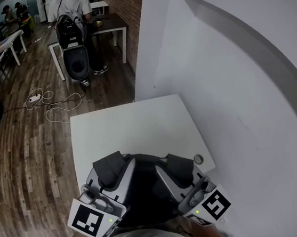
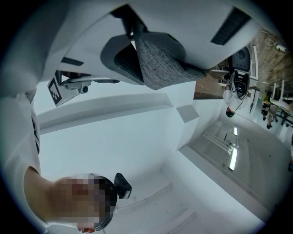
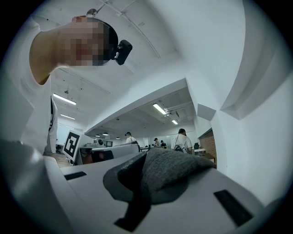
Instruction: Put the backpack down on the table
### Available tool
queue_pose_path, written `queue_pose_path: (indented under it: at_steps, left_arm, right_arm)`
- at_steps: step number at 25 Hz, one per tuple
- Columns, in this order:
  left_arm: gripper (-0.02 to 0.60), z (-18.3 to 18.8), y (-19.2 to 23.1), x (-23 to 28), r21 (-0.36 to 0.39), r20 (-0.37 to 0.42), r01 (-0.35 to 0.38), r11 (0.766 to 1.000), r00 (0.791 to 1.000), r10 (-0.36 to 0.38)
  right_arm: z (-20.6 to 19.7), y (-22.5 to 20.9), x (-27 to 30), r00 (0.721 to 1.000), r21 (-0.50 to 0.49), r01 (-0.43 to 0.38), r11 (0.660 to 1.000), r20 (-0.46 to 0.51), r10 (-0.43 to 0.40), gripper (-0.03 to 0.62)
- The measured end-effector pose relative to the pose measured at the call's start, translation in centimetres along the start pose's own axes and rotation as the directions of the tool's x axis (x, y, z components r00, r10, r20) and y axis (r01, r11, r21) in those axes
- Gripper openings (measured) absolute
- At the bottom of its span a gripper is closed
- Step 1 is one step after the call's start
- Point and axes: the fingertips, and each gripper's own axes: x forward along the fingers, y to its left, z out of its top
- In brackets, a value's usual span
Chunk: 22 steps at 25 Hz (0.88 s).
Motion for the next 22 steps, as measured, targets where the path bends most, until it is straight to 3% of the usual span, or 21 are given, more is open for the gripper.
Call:
queue_pose_path:
  at_steps: [22]
  left_arm:
    - [0.028, -4.1, 7.1, 7.4, 0.016, -0.043, -0.072, 0.997, 0.996, 0.073]
  right_arm:
    - [-3.3, -8.9, 5.9, 0.999, 0.058, -0.001, 0.998, -0.036, 0.003, 0.043]
